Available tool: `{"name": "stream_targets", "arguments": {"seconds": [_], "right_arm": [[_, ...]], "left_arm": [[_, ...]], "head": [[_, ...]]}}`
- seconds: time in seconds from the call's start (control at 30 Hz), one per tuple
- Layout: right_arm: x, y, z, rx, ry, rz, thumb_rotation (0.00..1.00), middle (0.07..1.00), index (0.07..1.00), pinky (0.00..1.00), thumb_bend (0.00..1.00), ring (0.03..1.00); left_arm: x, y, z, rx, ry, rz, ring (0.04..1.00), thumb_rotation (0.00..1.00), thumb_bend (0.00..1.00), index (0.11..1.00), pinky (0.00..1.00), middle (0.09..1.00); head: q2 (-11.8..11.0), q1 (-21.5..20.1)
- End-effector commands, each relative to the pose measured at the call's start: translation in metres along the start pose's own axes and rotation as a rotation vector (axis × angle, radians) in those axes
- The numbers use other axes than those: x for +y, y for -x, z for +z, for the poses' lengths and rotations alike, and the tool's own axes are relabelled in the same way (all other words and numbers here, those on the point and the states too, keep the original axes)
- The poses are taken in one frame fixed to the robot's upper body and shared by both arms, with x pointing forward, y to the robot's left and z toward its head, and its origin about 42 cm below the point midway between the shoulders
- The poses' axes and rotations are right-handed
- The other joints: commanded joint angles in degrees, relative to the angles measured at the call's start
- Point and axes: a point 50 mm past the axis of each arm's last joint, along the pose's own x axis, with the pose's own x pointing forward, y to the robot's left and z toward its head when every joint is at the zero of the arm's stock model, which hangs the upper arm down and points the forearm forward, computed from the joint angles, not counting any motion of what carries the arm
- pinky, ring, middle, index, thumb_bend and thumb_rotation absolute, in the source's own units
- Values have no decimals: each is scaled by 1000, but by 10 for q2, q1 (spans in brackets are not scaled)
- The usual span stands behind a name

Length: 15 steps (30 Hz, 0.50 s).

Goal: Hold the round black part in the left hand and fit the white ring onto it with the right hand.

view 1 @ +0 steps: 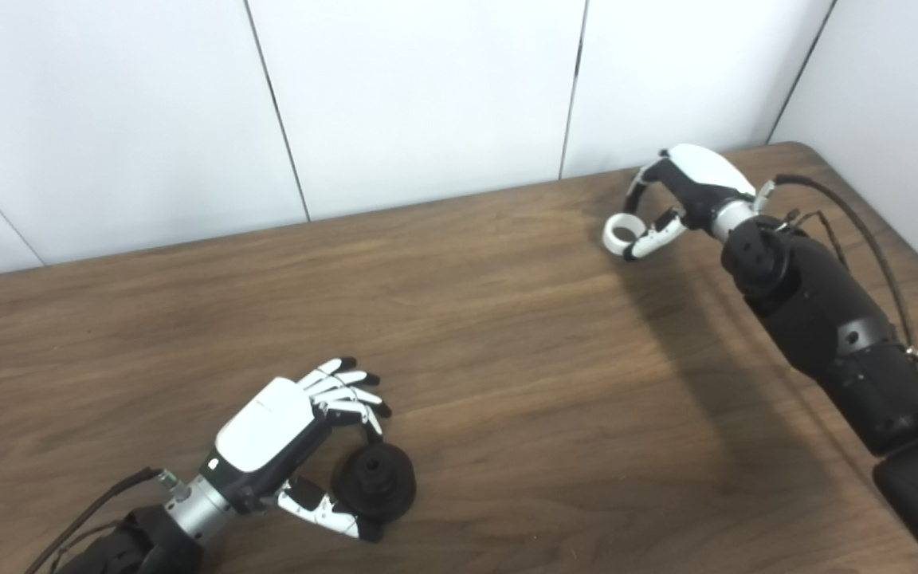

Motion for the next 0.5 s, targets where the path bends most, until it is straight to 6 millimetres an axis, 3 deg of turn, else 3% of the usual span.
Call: {"name": "stream_targets", "arguments": {"seconds": [0.0, 0.47], "right_arm": [[-30, -3, 28, -130, 17, -89, 132, 826, 486, 998, 524, 998], [-40, 38, 120, -488, 41, -60, 135, 811, 483, 1000, 525, 997]], "left_arm": [[9, -6, -8, 10, -29, 2, 868, 47, 522, 483, 956, 733], [5, -12, -14, 15, -38, -2, 866, 47, 522, 483, 966, 731]], "head": [[0, 0], [7, 13]]}}
